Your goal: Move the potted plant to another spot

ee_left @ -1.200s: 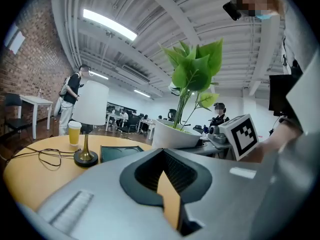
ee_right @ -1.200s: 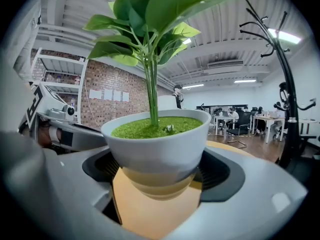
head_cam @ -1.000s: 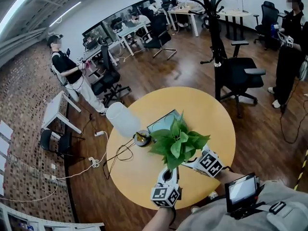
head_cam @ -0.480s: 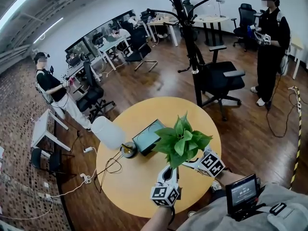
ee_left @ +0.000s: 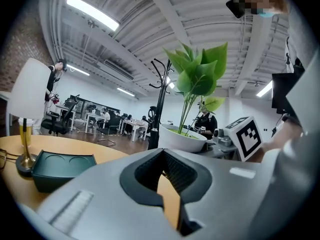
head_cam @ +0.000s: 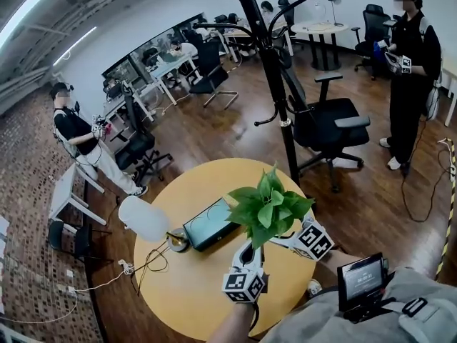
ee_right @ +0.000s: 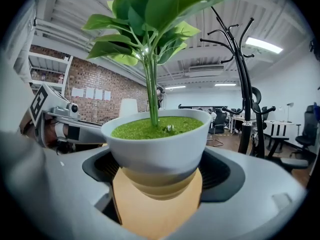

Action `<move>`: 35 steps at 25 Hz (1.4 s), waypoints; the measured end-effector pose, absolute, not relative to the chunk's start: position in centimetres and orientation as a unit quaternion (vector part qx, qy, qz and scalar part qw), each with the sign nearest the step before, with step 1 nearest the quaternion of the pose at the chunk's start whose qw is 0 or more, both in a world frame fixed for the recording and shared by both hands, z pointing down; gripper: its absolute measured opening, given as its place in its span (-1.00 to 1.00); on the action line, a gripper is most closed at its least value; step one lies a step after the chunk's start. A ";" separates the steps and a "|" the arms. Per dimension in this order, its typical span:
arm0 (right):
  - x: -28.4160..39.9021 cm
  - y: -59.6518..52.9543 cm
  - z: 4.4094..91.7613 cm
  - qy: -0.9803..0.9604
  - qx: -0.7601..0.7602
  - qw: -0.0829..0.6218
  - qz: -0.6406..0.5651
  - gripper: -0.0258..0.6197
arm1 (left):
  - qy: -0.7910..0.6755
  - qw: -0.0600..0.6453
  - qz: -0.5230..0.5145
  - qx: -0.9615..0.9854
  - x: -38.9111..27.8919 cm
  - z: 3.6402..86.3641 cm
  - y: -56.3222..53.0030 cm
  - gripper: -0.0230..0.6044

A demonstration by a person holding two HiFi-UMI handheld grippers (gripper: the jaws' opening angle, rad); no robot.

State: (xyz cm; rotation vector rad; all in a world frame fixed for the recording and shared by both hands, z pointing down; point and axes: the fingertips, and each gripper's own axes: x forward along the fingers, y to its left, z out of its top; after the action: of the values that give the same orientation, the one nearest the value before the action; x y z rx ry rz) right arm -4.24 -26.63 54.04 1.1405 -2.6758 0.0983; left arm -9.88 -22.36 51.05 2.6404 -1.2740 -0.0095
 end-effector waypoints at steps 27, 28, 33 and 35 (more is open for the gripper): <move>-1.4 -41.1 61.5 -0.939 0.306 0.132 0.086 0.55 | -0.510 0.155 0.062 0.844 -5.6 56.6 -36.6 -0.94; -1.7 -41.6 61.6 -0.939 0.305 0.133 0.087 0.55 | -0.510 0.156 0.064 0.844 -5.8 56.6 -37.1 -0.94; -3.0 -43.7 63.1 -0.943 0.289 0.137 0.096 0.55 | -0.518 0.171 0.078 0.835 -6.5 58.1 -39.4 -0.94; -3.2 -44.9 64.4 -0.944 0.285 0.137 0.095 0.55 | -0.521 0.173 0.083 0.832 -6.7 59.3 -40.5 -0.94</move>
State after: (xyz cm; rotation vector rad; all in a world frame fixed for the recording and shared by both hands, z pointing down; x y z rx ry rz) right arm -3.21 -44.91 64.37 0.8257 -2.7309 0.2762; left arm -6.72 -40.52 59.28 2.3597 -1.4769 0.2346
